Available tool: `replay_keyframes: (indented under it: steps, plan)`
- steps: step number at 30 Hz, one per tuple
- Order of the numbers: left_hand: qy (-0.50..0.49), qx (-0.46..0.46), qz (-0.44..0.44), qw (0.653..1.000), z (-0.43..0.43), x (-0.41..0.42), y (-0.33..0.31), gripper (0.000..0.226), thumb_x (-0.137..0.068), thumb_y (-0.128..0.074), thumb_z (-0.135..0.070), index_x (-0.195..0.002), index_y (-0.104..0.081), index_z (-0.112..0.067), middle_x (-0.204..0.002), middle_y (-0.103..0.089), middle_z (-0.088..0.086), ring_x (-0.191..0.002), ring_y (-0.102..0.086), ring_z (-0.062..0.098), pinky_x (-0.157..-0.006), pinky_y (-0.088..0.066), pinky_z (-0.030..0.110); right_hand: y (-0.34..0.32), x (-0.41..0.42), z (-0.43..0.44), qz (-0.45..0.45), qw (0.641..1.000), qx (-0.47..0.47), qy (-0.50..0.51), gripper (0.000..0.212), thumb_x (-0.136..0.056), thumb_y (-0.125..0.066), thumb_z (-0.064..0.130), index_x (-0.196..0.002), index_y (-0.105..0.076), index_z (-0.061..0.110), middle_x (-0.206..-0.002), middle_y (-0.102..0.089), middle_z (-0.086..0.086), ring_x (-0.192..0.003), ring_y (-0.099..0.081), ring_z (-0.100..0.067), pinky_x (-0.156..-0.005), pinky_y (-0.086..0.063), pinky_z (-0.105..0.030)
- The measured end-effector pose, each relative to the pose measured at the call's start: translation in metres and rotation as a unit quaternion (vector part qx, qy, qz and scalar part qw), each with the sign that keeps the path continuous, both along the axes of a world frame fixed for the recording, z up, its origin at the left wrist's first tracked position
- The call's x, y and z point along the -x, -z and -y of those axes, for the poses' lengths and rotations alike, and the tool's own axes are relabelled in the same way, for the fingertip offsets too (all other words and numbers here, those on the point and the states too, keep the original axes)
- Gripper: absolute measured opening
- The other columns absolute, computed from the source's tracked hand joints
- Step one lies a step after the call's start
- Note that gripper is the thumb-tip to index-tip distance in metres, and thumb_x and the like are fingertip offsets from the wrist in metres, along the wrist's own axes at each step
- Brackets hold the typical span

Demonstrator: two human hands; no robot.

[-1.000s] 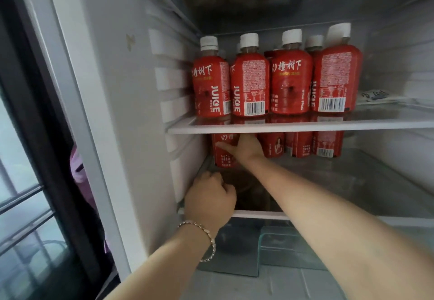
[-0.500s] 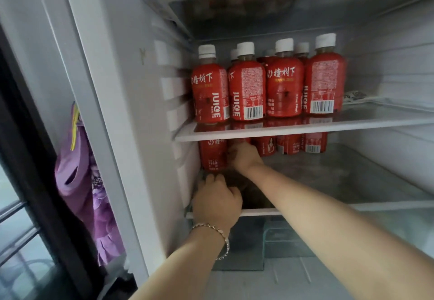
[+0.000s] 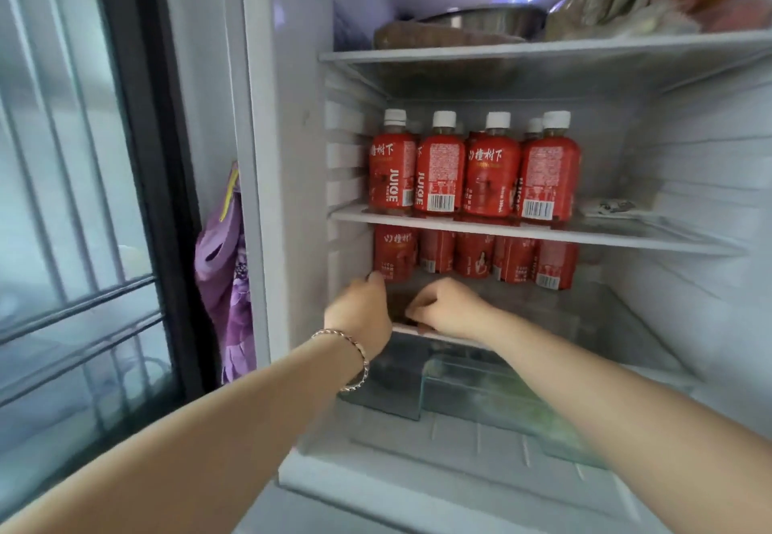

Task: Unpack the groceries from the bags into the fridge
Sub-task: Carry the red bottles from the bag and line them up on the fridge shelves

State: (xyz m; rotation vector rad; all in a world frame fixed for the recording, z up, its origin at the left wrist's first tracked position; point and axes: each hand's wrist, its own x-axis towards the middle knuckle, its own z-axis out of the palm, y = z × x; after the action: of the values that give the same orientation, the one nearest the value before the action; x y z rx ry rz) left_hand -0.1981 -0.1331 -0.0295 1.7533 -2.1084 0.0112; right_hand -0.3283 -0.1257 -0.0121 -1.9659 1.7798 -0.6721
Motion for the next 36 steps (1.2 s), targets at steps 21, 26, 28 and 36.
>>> replay_keyframes:
  steps: [21,26,28,36]
  plan:
    - [-0.513,-0.089,-0.137,0.843,-0.533,-0.233,0.032,0.019,-0.084,-0.048,-0.019,-0.077,-0.063,-0.009,-0.089,-0.07,0.011,-0.083,-0.068,0.028,-0.071,-0.053,0.029,0.046,-0.271,-0.382,-0.151,0.803,0.044,-0.574,0.019,-0.088,-0.054,0.025,-0.098,-0.069,0.018,-0.104,-0.068,0.0,-0.095,-0.062,-0.018,-0.085,-0.053,-0.033]
    - [-0.621,-0.092,-0.118,0.77,-0.739,-0.237,0.056,0.017,-0.085,-0.047,-0.022,-0.076,-0.059,-0.016,-0.092,-0.069,0.008,-0.083,-0.066,0.025,-0.078,-0.054,0.032,0.061,-0.315,-0.566,-0.179,0.713,0.09,-0.672,0.024,-0.087,-0.05,0.02,-0.1,-0.069,0.013,-0.103,-0.069,-0.006,-0.095,-0.065,-0.025,-0.071,-0.051,-0.026]
    - [-0.672,-0.096,-0.115,0.725,-0.837,-0.223,0.067,0.015,-0.086,-0.046,-0.023,-0.079,-0.059,-0.018,-0.097,-0.068,0.008,-0.089,-0.064,0.026,-0.079,-0.05,0.03,0.07,-0.324,-0.658,-0.182,0.665,0.109,-0.716,0.026,-0.086,-0.048,0.02,-0.101,-0.069,0.014,-0.104,-0.069,-0.006,-0.097,-0.064,-0.026,-0.078,-0.052,-0.027]
    - [-0.829,-0.078,-0.161,0.529,-1.163,-0.124,0.089,0.012,-0.084,-0.049,-0.024,-0.076,-0.056,-0.021,-0.099,-0.068,0.008,-0.095,-0.063,0.029,-0.082,-0.048,0.031,0.09,-0.314,-0.996,-0.173,0.455,0.152,-0.86,0.026,-0.093,-0.046,0.022,-0.105,-0.065,0.01,-0.106,-0.065,-0.01,-0.101,-0.061,-0.028,-0.078,-0.045,-0.029]
